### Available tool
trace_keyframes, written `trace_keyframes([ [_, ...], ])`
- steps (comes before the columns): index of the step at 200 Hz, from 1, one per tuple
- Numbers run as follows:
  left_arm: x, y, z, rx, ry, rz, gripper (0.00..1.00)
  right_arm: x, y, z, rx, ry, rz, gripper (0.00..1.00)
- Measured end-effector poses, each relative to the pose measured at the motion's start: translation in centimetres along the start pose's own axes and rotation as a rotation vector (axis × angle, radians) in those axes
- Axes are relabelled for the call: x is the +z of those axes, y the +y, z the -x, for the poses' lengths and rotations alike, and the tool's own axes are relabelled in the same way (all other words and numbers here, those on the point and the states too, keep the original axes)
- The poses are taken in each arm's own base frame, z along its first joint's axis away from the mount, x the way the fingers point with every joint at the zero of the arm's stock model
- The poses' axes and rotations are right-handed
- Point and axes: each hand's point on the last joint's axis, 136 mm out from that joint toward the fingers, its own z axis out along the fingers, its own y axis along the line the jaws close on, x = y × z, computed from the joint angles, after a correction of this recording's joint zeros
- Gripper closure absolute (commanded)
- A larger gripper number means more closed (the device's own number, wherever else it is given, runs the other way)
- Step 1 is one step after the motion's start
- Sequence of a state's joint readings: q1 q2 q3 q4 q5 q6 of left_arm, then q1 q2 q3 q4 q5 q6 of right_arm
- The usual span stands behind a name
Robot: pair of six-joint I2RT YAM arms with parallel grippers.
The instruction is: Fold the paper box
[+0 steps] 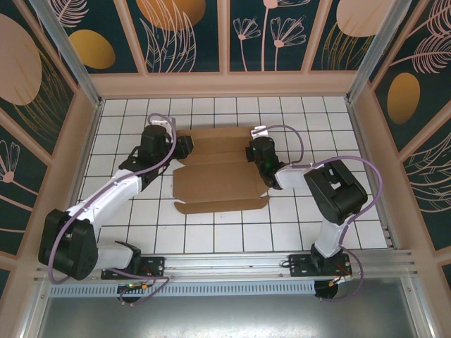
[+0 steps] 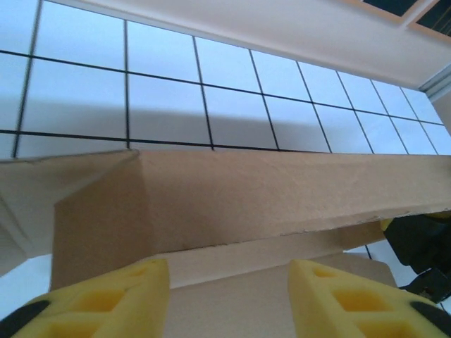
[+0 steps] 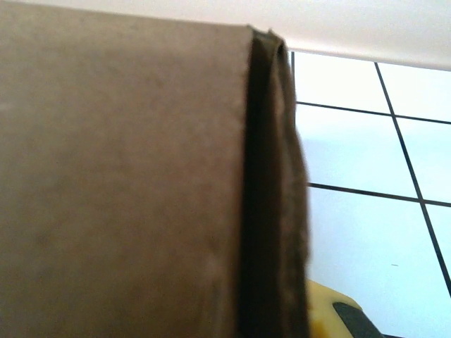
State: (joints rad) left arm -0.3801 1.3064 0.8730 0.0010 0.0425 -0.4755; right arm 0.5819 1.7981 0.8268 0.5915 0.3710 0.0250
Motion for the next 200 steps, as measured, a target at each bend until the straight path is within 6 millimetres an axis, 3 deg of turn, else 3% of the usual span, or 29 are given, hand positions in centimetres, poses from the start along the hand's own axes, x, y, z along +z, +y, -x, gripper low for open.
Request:
trace_keyframes([
  [17, -1.3, 2.7, 2.1, -0.035, -0.058, 0.076, 0.53, 0.0, 0.1, 0.0, 0.0, 0.001, 0.006, 1.0],
  [35, -2.6, 7.4, 5.4, -0.099, -0.142, 0.21, 0.53, 0.0, 0.1, 0.0, 0.0, 0.001, 0.006, 1.0],
  [57, -2.6, 11.7, 7.7, -0.169, -0.178, 0.313, 0.52, 0.0, 0.2, 0.0, 0.0, 0.001, 0.01, 1.0],
  [76, -0.6, 14.3, 7.1, -0.202, -0.129, 0.359, 0.52, 0.0, 0.2, 0.0, 0.0, 0.001, 0.013, 1.0],
  [104, 3.6, 17.1, 2.7, -0.237, 0.05, 0.38, 0.53, 0.0, 0.3, 0.0, 0.001, 0.001, 0.022, 1.0],
  [131, 5.2, 17.4, -1.0, -0.272, 0.172, 0.343, 0.53, 0.0, 0.4, 0.0, 0.002, 0.001, 0.029, 1.0],
  [200, 3.7, 13.3, -3.6, -0.321, 0.2, 0.144, 0.49, 0.2, 0.5, 0.1, 0.004, 0.001, 0.039, 1.0],
])
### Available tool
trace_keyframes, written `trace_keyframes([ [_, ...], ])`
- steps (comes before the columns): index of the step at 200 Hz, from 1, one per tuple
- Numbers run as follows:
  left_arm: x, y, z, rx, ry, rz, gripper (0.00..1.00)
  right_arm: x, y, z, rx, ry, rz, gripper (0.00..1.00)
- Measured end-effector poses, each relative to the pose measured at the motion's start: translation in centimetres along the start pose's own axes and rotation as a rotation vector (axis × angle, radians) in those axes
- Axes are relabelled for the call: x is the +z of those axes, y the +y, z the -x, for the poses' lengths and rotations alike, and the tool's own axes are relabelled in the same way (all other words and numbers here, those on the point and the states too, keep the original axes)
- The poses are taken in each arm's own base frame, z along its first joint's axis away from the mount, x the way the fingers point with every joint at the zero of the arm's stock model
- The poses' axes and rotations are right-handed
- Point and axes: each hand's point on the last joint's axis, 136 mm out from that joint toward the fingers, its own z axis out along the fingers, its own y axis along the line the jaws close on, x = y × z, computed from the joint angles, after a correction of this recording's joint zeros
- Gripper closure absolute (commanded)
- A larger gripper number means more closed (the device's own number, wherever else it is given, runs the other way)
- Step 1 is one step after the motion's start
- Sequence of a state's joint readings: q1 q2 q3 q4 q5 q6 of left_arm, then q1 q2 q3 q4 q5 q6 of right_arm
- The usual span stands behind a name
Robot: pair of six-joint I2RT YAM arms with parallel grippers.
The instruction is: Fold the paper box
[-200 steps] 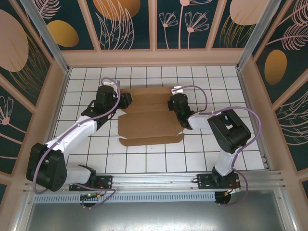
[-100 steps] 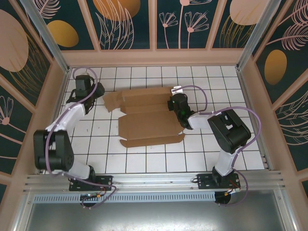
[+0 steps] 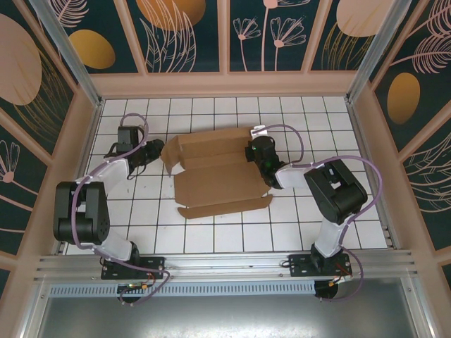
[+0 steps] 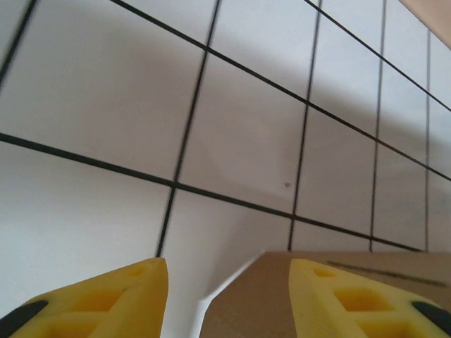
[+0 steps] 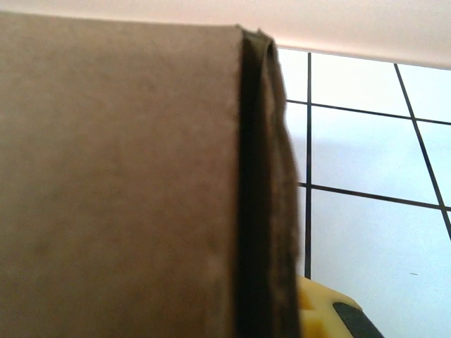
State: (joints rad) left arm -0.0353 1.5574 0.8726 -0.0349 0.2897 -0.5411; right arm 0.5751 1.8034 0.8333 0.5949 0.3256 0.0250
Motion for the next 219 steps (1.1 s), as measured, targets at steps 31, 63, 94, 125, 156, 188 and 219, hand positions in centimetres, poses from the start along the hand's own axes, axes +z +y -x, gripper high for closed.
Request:
trace_keyframes([
  [31, -0.6, -2.4, -1.3, 0.027, 0.017, -0.056, 0.44, 0.2, 0.0, 0.1, 0.003, -0.001, 0.0, 1.0],
  [63, -2.2, -3.8, -0.7, 0.02, -0.017, -0.099, 0.38, 0.4, -0.1, 0.2, 0.012, 0.0, 0.005, 1.0],
  [94, -2.8, -4.9, -0.6, -0.001, -0.023, -0.155, 0.35, 0.5, -0.2, 0.2, 0.017, 0.0, 0.002, 1.0],
  [125, -2.7, -4.3, -1.4, -0.062, -0.006, -0.168, 0.38, 0.5, -0.1, 0.2, 0.017, 0.001, 0.009, 1.0],
  [156, -3.2, -1.6, -1.1, -0.185, -0.027, -0.155, 0.44, 0.7, 0.2, 0.4, 0.016, 0.003, 0.022, 1.0],
  [188, -3.6, 1.3, -0.4, -0.26, -0.064, -0.088, 0.43, 1.0, 0.5, 0.5, 0.014, 0.01, 0.028, 1.0],
  [219, -1.7, 3.6, -0.9, -0.3, -0.031, -0.022, 0.48, 2.1, 1.2, 1.1, -0.001, 0.056, 0.048, 1.0],
])
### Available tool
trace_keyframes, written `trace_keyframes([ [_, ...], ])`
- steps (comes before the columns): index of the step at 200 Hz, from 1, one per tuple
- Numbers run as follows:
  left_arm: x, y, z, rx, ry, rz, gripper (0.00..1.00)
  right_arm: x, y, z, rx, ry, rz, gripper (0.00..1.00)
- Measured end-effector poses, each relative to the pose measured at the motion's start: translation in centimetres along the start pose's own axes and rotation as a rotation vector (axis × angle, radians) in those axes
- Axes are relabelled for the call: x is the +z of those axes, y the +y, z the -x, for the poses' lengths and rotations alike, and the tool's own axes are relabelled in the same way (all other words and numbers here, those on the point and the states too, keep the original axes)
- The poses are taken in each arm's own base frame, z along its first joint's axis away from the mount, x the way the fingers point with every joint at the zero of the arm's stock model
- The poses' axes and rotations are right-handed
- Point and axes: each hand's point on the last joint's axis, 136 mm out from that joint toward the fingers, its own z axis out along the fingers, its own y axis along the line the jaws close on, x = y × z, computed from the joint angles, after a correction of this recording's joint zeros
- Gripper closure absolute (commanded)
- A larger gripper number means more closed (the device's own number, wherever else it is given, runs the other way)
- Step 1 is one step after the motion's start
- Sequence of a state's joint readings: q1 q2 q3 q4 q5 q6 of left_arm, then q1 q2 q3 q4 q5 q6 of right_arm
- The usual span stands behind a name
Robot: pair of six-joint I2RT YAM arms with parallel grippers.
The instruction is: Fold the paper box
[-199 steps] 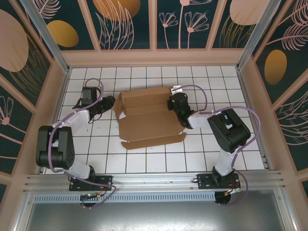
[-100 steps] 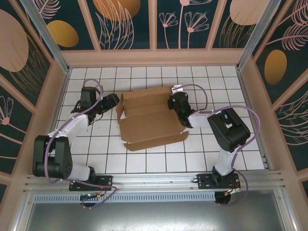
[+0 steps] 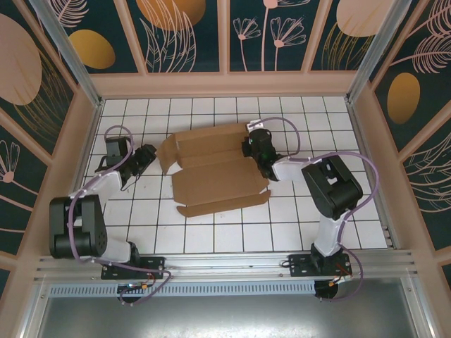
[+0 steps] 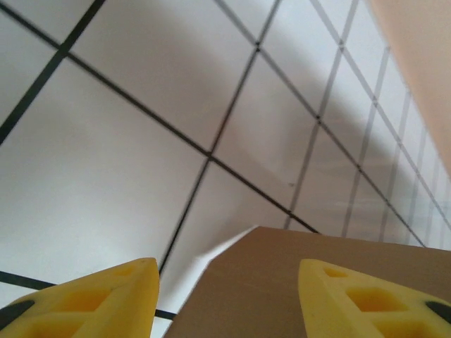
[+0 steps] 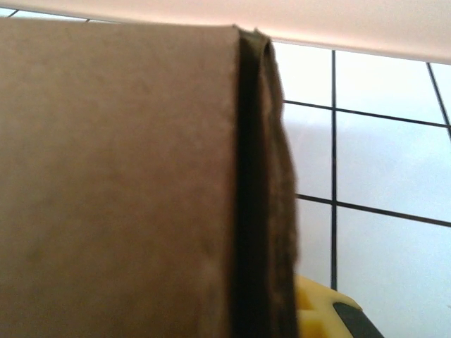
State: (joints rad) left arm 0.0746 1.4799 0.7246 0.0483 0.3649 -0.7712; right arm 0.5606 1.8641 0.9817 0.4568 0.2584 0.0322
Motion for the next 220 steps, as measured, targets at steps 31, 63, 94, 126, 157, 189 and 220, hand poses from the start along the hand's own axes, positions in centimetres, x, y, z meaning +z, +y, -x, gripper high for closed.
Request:
trace_keyframes([
  [31, 1.6, 1.2, -0.5, -0.018, 0.049, 0.025, 0.46, 0.6, 0.1, 0.4, 0.003, 0.055, 0.045, 1.0],
  [63, 1.4, -0.2, -0.2, 0.034, 0.054, -0.029, 0.45, 1.0, -0.4, 0.5, 0.02, 0.094, 0.083, 1.0],
  [94, 0.5, -2.1, -0.1, 0.084, 0.047, -0.094, 0.44, 1.3, 0.0, 0.6, 0.022, 0.104, 0.106, 1.0],
  [126, 0.0, -5.1, -1.1, 0.19, 0.051, -0.149, 0.44, 1.7, 0.2, 0.7, 0.024, 0.103, 0.114, 1.0],
  [157, -0.9, -7.7, -2.5, 0.274, 0.056, -0.182, 0.42, 1.8, 0.3, 0.8, 0.025, 0.102, 0.121, 1.0],
  [189, -2.1, -8.4, -2.3, 0.304, 0.025, -0.182, 0.41, 1.9, 0.3, 0.8, 0.03, 0.101, 0.121, 1.0],
  [220, -2.0, -8.3, -3.0, 0.339, 0.039, -0.17, 0.4, 1.9, 0.4, 0.8, 0.03, 0.1, 0.125, 1.0],
])
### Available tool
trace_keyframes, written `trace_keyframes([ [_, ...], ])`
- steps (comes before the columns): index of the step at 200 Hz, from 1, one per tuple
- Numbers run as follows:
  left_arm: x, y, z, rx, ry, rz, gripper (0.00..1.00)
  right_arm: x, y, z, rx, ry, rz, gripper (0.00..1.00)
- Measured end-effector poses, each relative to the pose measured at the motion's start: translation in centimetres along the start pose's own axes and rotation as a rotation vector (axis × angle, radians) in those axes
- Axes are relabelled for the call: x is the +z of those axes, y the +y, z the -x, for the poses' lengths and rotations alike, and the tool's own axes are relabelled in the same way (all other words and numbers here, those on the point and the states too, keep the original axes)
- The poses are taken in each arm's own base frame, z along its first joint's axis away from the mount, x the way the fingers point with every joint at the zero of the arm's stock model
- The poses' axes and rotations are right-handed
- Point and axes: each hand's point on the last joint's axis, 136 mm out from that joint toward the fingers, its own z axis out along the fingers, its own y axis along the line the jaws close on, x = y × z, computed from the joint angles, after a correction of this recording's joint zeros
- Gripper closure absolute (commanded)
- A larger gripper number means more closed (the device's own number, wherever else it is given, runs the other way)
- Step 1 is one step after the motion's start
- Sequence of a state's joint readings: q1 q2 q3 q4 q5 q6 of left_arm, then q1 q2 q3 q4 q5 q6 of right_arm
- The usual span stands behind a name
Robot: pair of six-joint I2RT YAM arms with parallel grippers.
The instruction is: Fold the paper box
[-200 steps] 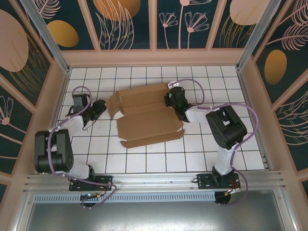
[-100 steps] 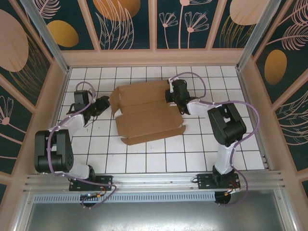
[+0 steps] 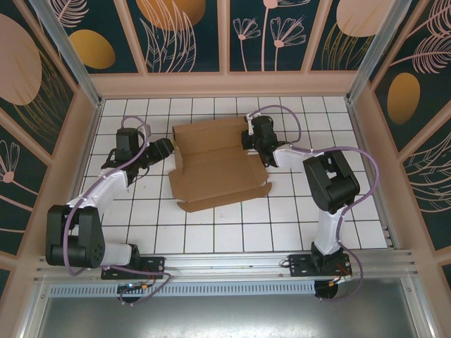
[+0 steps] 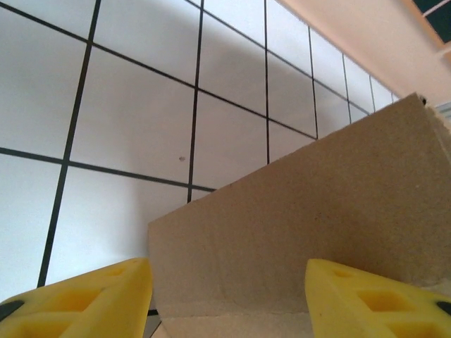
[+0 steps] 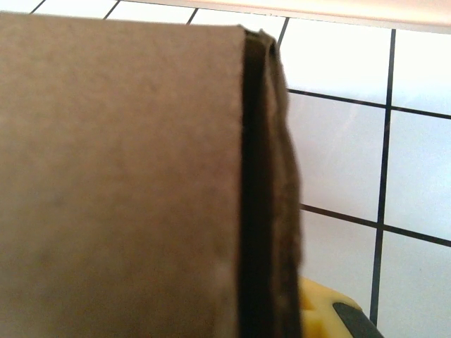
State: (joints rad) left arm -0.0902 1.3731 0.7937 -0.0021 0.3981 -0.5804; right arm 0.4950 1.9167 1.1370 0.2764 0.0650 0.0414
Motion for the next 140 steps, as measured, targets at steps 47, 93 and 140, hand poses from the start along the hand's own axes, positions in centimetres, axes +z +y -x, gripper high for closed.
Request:
trace_keyframes([
  [47, 0.2, 0.0, -0.9, 0.048, 0.025, 0.018, 0.41, 0.1, 0.1, 0.0, 0.0, -0.003, 0.004, 1.0],
  [93, 0.6, -1.1, -1.8, 0.112, 0.052, 0.021, 0.44, 0.1, 0.1, 0.0, 0.0, -0.006, 0.007, 1.0],
  [140, 0.6, -1.7, -1.4, 0.162, 0.045, 0.02, 0.39, 0.1, -0.1, 0.0, 0.009, -0.005, 0.004, 1.0],
])
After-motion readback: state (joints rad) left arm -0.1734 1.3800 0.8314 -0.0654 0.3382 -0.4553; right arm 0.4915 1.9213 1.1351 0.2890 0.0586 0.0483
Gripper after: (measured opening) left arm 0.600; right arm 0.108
